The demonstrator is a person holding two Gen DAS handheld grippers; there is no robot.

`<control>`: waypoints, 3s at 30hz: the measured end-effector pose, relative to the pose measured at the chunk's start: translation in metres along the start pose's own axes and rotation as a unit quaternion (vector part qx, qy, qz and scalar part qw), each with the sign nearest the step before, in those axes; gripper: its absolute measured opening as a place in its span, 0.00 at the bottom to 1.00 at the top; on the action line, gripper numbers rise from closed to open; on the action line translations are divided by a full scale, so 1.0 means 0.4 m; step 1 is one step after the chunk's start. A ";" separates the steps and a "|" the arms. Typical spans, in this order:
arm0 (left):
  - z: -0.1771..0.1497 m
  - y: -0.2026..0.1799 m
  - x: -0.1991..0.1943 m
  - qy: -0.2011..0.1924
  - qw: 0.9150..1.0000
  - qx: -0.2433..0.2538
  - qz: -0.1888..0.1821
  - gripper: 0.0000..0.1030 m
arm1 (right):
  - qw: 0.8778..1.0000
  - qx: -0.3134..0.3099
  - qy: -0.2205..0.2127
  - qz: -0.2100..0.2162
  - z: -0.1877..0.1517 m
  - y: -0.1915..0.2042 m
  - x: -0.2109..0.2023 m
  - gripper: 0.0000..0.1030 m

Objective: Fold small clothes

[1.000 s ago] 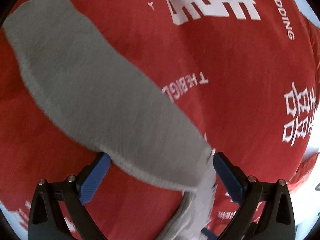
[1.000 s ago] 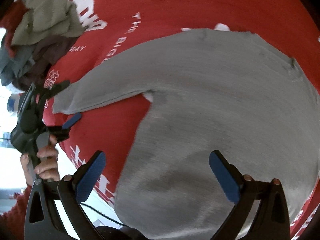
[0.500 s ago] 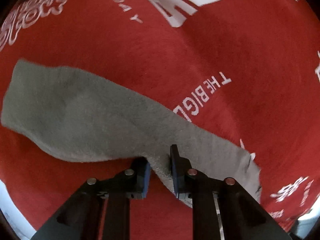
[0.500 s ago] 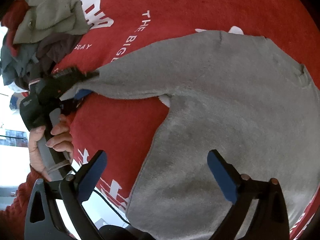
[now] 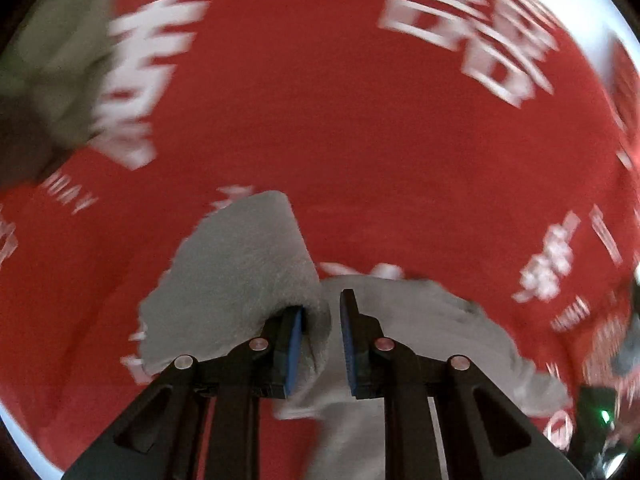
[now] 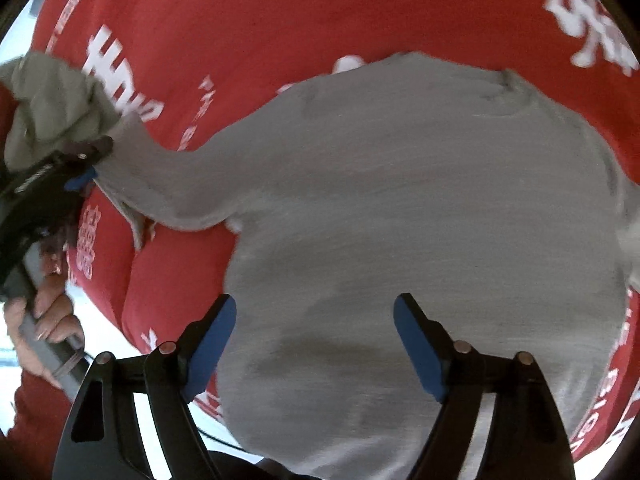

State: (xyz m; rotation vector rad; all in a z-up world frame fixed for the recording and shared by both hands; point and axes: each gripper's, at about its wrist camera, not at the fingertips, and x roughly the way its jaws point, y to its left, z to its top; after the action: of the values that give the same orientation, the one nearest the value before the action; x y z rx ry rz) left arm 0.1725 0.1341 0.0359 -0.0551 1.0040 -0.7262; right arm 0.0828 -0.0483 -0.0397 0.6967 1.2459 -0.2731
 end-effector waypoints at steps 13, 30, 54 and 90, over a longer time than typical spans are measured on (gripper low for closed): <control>-0.234 -0.399 0.309 0.149 0.977 0.152 -0.013 0.19 | 0.990 0.140 -0.017 -0.032 -0.017 -0.391 -0.066 0.81; -0.203 0.005 0.151 0.129 0.971 0.027 0.199 0.90 | 0.978 -0.207 -0.041 0.002 0.255 0.089 0.052 0.81; -0.238 -0.001 0.235 0.140 0.965 0.005 0.220 0.90 | 0.987 0.121 -0.105 0.029 0.230 -0.365 0.005 0.16; -0.237 0.005 0.180 0.145 0.946 0.061 0.283 1.00 | 0.968 0.235 -0.067 0.066 0.074 -0.612 -0.015 0.10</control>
State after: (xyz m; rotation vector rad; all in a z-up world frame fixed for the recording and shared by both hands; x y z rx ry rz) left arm 0.1230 0.1205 -0.0714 0.4462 1.1799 -0.2673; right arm -0.0309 -0.2551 -0.1114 1.1442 1.0057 -0.5059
